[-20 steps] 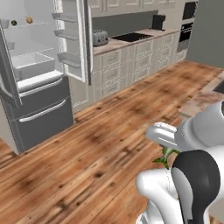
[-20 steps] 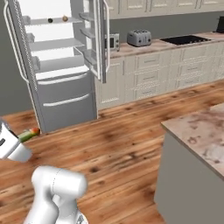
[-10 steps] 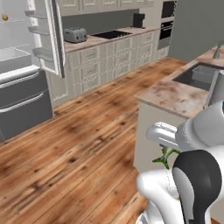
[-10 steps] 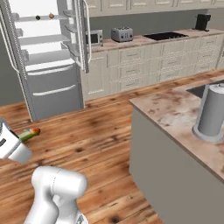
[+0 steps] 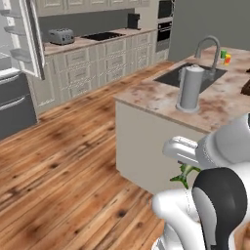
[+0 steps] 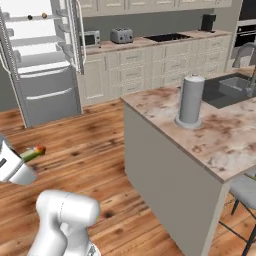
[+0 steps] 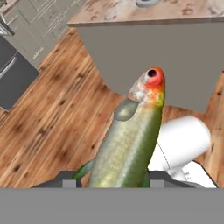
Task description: Gather the onion and avocado from the fridge and place them on a tray on the dining counter. Then gather the fishs from the fridge and place them on the other tray.
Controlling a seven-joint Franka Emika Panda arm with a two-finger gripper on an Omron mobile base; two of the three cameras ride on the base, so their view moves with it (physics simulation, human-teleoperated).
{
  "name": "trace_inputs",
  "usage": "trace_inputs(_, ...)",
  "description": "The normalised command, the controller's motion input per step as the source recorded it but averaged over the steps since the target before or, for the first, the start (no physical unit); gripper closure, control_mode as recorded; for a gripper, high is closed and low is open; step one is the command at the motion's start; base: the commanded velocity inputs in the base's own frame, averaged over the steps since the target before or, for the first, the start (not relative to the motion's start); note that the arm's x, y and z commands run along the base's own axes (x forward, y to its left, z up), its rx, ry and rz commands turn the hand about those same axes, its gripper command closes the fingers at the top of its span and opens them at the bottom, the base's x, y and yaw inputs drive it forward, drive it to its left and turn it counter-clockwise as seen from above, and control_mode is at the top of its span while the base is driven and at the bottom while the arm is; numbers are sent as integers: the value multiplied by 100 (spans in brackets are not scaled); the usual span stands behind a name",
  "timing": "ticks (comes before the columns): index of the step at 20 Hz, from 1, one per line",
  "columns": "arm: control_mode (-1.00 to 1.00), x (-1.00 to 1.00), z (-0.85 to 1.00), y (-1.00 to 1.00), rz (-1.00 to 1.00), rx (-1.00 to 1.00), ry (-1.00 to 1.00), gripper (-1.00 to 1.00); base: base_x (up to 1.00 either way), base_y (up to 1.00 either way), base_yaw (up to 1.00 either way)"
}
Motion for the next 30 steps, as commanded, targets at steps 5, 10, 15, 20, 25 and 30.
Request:
trace_inputs(5, 100, 0, 0, 0, 0, 0, 0, 100, -35, -100, -6)
trace_inputs(10, 100, 0, 0, 0, 0, 0, 0, 100, 5, -100, 0)
trace_inputs(15, 100, 0, 0, 0, 0, 0, 0, 100, 21, -100, 0)
trace_inputs(20, 100, 0, 0, 0, 0, 0, 0, 100, 24, -100, 0)
trace_inputs(25, 100, 0, 0, 0, 0, 0, 0, 100, 31, -100, 0)
trace_inputs(30, 100, 0, 0, 0, 0, 0, 0, 100, 32, -100, 1)
